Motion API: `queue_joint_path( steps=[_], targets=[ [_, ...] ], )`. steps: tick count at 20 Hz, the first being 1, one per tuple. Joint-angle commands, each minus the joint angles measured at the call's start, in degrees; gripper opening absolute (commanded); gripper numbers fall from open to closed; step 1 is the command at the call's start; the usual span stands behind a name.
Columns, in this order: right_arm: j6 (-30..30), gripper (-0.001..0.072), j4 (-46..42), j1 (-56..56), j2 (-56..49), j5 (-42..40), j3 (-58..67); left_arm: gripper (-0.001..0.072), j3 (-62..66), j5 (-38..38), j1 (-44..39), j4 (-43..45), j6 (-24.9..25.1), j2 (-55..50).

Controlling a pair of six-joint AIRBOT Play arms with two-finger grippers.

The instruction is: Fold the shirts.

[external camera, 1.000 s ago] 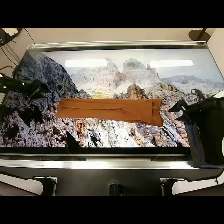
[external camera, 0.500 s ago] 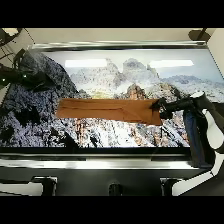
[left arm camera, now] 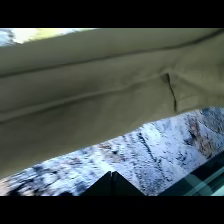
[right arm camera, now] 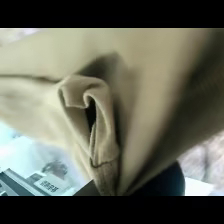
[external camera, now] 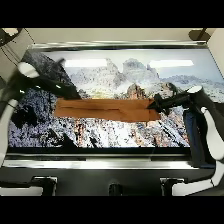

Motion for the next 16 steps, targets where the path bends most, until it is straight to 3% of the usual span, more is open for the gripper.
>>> queue_joint_path(
  steps=[1, 3, 5, 8, 16],
  targets=[
    [5.6, 0.0038, -5.6, 0.2, 10.7, 3.8, 0.1, 0.0027, -8.0, 10.8, -10.0, -5.4, 0.8, -1.9],
    [9.2, 0.0038, -9.5, 0.2, 17.4, 6.8, 0.1, 0.0027, -8.3, 16.1, -13.4, -8.7, -2.6, -5.1],
    [11.1, 0.0038, -11.6, 0.2, 23.2, 11.0, 0.1, 0.0026, -7.2, 19.2, -15.8, -16.2, -2.5, -9.3],
    [13.6, 0.0038, -12.5, 0.2, 30.2, 15.2, 0.1, 0.0026, -3.0, 19.5, -19.8, -24.2, -2.3, -16.4],
    [19.3, 0.0038, -12.5, 0.2, 42.0, 16.1, 0.1, 0.0026, 5.6, 15.6, -32.3, -35.9, -2.3, -29.0]
  ],
)
